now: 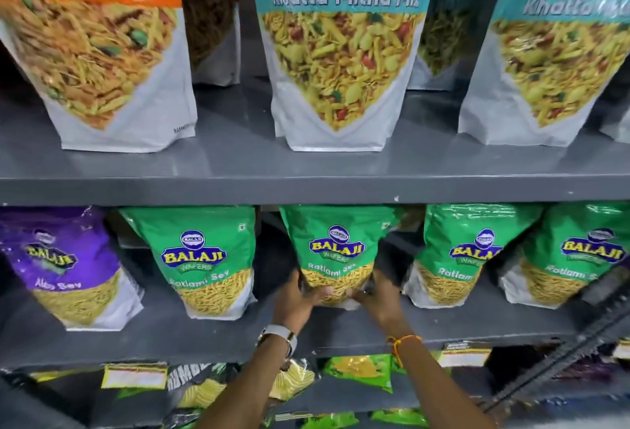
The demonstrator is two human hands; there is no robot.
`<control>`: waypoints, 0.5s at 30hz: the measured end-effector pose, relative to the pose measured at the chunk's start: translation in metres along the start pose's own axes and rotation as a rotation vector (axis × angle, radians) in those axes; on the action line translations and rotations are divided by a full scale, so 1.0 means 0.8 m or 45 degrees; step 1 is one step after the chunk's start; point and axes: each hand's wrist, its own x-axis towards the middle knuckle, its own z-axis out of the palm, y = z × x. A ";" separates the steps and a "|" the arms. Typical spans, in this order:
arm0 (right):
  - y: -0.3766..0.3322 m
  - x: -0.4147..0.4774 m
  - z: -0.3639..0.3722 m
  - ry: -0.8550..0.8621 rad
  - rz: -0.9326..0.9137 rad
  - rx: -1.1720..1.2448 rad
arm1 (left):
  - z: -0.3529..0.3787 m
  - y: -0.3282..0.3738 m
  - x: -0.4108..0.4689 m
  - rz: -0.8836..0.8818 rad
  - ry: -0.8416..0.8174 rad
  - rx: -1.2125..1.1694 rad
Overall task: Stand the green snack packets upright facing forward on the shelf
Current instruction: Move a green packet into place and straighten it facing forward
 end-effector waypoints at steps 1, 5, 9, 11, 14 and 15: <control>-0.003 -0.003 0.003 0.003 0.014 0.000 | -0.003 -0.001 0.000 0.001 0.004 0.021; -0.008 -0.009 -0.003 0.024 0.032 0.019 | -0.004 0.004 -0.004 0.040 0.038 0.099; -0.010 -0.012 -0.012 -0.022 0.021 0.093 | 0.001 0.002 -0.005 0.071 0.053 0.138; -0.007 -0.014 -0.011 -0.006 0.031 0.113 | 0.002 -0.001 -0.003 0.069 0.034 0.114; -0.004 -0.018 -0.005 0.017 0.047 0.142 | 0.002 -0.004 -0.003 0.059 0.009 0.072; -0.005 -0.019 -0.003 0.018 0.045 0.162 | 0.002 -0.005 -0.003 0.054 0.007 0.049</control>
